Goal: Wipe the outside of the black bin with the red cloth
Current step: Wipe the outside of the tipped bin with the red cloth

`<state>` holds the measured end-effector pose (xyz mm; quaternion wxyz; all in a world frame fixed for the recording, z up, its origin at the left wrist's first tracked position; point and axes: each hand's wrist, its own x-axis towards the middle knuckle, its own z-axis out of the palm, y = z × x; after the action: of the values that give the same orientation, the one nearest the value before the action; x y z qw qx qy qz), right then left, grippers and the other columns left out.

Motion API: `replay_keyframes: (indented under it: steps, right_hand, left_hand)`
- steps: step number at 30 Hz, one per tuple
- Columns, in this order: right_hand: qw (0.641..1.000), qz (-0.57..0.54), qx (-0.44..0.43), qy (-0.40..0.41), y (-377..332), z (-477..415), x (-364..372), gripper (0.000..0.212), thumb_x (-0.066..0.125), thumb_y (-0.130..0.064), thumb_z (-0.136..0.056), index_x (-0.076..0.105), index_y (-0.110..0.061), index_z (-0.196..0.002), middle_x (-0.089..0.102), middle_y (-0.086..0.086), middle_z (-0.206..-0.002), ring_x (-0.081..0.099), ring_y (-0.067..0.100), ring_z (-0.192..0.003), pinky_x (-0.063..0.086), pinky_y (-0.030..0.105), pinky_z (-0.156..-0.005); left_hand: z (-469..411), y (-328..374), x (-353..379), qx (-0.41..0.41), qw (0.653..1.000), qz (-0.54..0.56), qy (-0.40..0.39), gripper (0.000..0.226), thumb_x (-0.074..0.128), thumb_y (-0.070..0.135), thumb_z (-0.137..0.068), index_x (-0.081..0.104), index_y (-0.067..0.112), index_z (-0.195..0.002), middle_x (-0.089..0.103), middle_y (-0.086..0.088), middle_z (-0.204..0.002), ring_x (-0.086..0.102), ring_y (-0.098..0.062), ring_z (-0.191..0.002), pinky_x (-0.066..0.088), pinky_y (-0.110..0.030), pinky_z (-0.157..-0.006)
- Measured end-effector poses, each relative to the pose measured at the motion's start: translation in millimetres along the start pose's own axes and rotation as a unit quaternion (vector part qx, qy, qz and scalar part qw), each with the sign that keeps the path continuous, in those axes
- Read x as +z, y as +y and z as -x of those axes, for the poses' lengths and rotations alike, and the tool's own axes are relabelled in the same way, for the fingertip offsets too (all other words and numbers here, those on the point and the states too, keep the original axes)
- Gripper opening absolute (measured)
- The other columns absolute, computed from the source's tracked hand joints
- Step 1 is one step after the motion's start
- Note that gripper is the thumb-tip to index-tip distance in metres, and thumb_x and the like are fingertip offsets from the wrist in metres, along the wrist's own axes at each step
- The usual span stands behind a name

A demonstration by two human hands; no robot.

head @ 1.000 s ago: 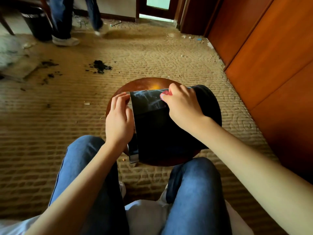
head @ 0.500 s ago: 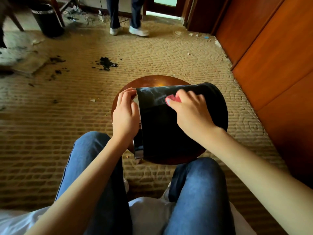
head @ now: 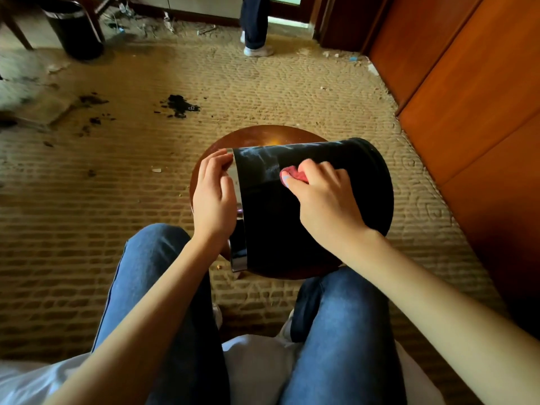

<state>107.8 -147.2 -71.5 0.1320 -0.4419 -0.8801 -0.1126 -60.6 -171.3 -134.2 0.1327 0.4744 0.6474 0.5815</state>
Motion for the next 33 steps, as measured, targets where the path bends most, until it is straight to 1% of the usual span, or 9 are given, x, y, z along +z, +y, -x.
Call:
replay_keyframes:
  steps: [5, 8, 10, 16, 18, 22, 27, 30, 33]
  right_hand:
    - [0.997, 0.016, 0.025, -0.066, -7, -48, 0, 0.036, 0.045, 0.002, -0.083, 0.064, -0.008, -0.112, 0.050, 0.013, -0.112, 0.046, 0.035, -0.103, 0.031, 0.039, -0.079]
    - [0.998, 0.058, 0.011, -0.009, -9, -34, 5, 0.048, 0.032, -0.003, -0.073, 0.069, -0.006, -0.104, 0.059, 0.016, -0.101, 0.056, 0.037, -0.086, 0.043, 0.040, -0.070]
    - [0.999, 0.050, 0.002, 0.020, -6, -8, 9, 0.053, 0.029, -0.005, -0.073, 0.068, -0.006, -0.109, 0.061, 0.015, -0.097, 0.057, 0.036, -0.080, 0.046, 0.039, -0.066]
    - [0.999, 0.024, -0.019, 0.012, 2, 13, 7, 0.051, 0.070, 0.005, -0.062, 0.068, -0.006, -0.112, 0.060, 0.015, -0.094, 0.056, 0.036, -0.078, 0.044, 0.038, -0.065]
    - [1.000, 0.015, -0.011, 0.001, -3, -11, 0, 0.049, 0.071, 0.005, -0.063, 0.068, -0.007, -0.111, 0.059, 0.015, -0.098, 0.056, 0.036, -0.083, 0.043, 0.040, -0.069]
    - [0.998, 0.005, 0.006, -0.069, -11, -49, -1, 0.038, 0.050, -0.004, -0.087, 0.057, -0.012, -0.124, 0.044, 0.011, -0.123, 0.041, 0.032, -0.110, 0.032, 0.039, -0.084]
    - [1.000, -0.012, -0.018, 0.019, -4, -3, 8, 0.053, 0.071, 0.007, -0.063, 0.066, -0.007, -0.113, 0.059, 0.013, -0.098, 0.055, 0.035, -0.083, 0.041, 0.037, -0.067]
    - [0.998, -0.023, -0.058, 0.011, 2, 23, 7, 0.054, 0.070, 0.008, -0.064, 0.066, -0.008, -0.115, 0.061, 0.012, -0.097, 0.057, 0.033, -0.082, 0.040, 0.035, -0.067]
    - [0.998, -0.033, -0.044, -0.001, -1, 5, 7, 0.052, 0.070, 0.010, -0.062, 0.069, -0.008, -0.111, 0.062, 0.014, -0.096, 0.057, 0.036, -0.080, 0.040, 0.038, -0.067]
  left_hand:
    - [-4, -1, -2, -0.007, 0.999, -0.030, -0.014, 0.039, 0.034, 0.013, -0.088, 0.057, 0.009, -0.120, 0.055, -0.001, -0.126, 0.050, -0.009, -0.116, 0.043, -0.033, -0.101]
    - [-14, 1, -1, -0.031, 0.998, -0.040, -0.024, 0.041, 0.033, 0.018, -0.088, 0.057, 0.013, -0.120, 0.056, 0.000, -0.124, 0.052, -0.009, -0.112, 0.045, -0.036, -0.099]
    - [-21, 1, 0, -0.051, 0.998, -0.034, -0.029, 0.042, 0.031, 0.020, -0.088, 0.057, 0.015, -0.121, 0.057, 0.001, -0.124, 0.051, -0.009, -0.113, 0.044, -0.036, -0.101]
    - [-19, 1, 2, -0.047, 0.998, -0.032, -0.037, 0.045, 0.031, 0.020, -0.088, 0.054, 0.013, -0.125, 0.054, 0.000, -0.128, 0.050, -0.008, -0.115, 0.041, -0.028, -0.101]
    - [-15, 1, 2, -0.043, 0.998, -0.036, -0.035, 0.046, 0.030, 0.020, -0.087, 0.054, 0.013, -0.126, 0.053, -0.001, -0.131, 0.049, -0.009, -0.118, 0.040, -0.027, -0.100]
    - [-8, -2, -1, -0.024, 0.998, -0.045, -0.042, 0.044, 0.031, 0.019, -0.088, 0.054, 0.014, -0.125, 0.053, 0.000, -0.131, 0.049, -0.010, -0.118, 0.042, -0.031, -0.100]
    - [-29, -2, 1, -0.071, 0.994, -0.047, -0.063, 0.043, 0.028, 0.021, -0.091, 0.053, 0.016, -0.127, 0.052, 0.000, -0.130, 0.048, -0.009, -0.116, 0.040, -0.032, -0.101]
    - [-30, -3, 5, -0.079, 0.995, -0.030, -0.061, 0.042, 0.028, 0.020, -0.093, 0.053, 0.016, -0.127, 0.052, 0.000, -0.131, 0.046, -0.006, -0.115, 0.037, -0.026, -0.100]
    - [-21, -4, 5, -0.068, 0.996, -0.029, -0.057, 0.041, 0.030, 0.019, -0.094, 0.051, 0.017, -0.130, 0.050, 0.000, -0.136, 0.046, -0.009, -0.124, 0.037, -0.027, -0.104]
